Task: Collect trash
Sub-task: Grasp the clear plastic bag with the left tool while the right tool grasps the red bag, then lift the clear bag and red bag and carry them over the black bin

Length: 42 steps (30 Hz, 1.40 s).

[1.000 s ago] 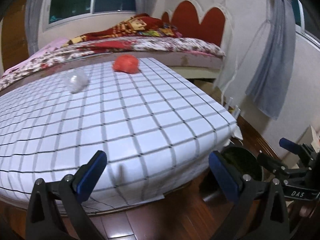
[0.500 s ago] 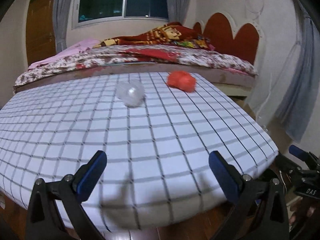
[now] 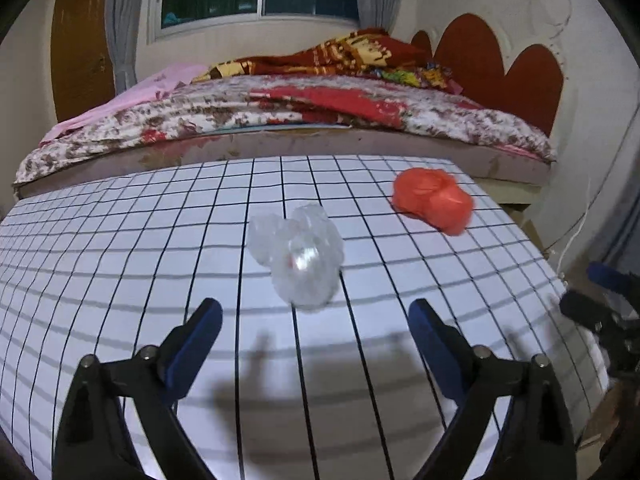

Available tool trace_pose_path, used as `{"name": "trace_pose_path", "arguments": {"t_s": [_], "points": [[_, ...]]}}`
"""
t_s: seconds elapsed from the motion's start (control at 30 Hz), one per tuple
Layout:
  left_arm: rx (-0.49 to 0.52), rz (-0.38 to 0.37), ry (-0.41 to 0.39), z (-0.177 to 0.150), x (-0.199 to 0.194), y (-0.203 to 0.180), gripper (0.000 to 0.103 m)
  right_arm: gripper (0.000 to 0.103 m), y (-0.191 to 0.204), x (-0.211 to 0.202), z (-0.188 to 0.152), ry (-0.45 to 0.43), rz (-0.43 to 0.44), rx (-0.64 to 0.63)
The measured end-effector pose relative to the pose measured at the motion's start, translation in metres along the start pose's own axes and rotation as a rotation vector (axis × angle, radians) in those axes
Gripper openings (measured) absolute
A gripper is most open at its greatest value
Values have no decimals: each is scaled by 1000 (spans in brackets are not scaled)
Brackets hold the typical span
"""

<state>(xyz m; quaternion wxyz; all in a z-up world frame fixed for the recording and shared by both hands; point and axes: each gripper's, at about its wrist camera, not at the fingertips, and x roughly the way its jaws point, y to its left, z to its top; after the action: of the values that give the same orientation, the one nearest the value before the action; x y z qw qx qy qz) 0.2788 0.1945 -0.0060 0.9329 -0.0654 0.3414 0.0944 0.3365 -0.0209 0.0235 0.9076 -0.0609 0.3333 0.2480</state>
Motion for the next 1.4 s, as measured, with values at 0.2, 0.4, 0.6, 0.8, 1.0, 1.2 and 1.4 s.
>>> {"name": "trace_pose_path", "arguments": {"t_s": [0.2,0.4,0.6,0.8,1.0,1.2,1.4], "points": [[20,1,47,20,43,1,87,93,-3,79,48,67,21,-21],[33,-4,110,28,74,2,87,81,-6,144,72,144,65,36],[38,-32,160,28,90,4,62,35,-2,168,73,178,86,47],[19,-109,126,25,74,5,42,28,2,132,65,107,84,22],[48,-114,50,9,28,-9,42,27,1,69,43,32,78,5],[96,-138,6,-8,-10,-27,42,27,-2,12,9,-4,50,17],[144,-167,-45,-26,-56,-45,42,27,-6,-43,-23,-36,19,23]]}}
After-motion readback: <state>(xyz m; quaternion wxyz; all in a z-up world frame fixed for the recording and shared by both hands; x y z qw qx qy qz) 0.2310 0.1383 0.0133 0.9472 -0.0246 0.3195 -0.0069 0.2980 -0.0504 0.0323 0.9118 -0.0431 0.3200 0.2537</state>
